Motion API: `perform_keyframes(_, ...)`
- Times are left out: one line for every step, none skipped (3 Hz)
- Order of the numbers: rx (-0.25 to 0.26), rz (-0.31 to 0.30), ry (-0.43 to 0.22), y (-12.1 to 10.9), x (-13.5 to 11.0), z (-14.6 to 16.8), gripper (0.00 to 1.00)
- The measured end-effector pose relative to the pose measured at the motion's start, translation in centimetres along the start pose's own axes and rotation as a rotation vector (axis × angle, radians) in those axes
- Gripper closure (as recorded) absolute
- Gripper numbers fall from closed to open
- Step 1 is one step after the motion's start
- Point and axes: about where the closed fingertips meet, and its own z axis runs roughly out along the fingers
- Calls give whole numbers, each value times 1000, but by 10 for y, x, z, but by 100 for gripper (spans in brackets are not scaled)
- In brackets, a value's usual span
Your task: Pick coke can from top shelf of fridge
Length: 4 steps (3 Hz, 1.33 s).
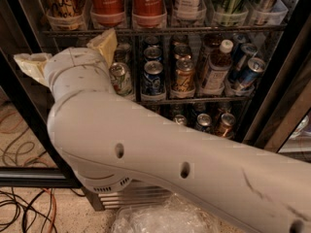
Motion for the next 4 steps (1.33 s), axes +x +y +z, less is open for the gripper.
perform_keyframes(76, -32, -24, -17, -16, 5, 0)
perform_keyframes(135, -59, -55, -27, -35, 9, 0)
perform_keyframes(144, -68, -58, -23, -36, 7, 0)
perform_keyframes(175, -104, -77, -26, -41, 7, 4)
